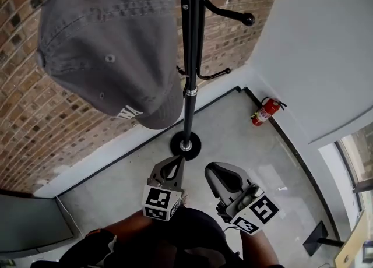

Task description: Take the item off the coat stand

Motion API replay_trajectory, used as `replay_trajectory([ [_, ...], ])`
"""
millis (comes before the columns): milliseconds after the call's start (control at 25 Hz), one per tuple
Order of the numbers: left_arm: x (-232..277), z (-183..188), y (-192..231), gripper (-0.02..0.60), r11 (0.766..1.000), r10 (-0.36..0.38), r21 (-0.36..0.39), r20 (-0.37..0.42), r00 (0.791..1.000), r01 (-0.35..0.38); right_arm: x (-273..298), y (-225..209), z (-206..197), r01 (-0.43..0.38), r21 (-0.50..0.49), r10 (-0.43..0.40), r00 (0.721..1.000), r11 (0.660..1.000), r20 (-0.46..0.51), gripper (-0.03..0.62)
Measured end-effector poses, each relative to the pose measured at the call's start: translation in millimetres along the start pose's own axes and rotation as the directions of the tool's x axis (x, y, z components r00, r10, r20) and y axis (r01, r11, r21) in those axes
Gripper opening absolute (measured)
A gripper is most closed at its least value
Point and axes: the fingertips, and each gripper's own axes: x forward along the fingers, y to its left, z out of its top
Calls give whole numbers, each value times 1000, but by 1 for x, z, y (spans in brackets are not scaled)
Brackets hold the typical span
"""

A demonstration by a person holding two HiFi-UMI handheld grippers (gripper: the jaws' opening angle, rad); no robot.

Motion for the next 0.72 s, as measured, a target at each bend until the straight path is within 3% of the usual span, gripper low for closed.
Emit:
replay_trajectory([
  [200, 12, 28, 23, 26, 994, 106, -4, 47, 993, -106, 42, -8, 53, -178, -49, 180, 983, 983, 45, 26],
  [360, 4, 39, 40, 26, 967, 253, -28, 84, 964, -252, 61, -7, 81, -323, -79, 327, 944, 943, 50, 95],
  [520, -11, 40, 47, 26, 886, 462, -99, 104, 881, -453, 74, -4, 101, -488, -131, 493, 870, 863, 9, 115],
  [720, -38, 34, 31, 26, 738, 670, -187, 92, 736, -649, 90, 8, 110, -663, -169, 659, 747, 730, -83, 118],
])
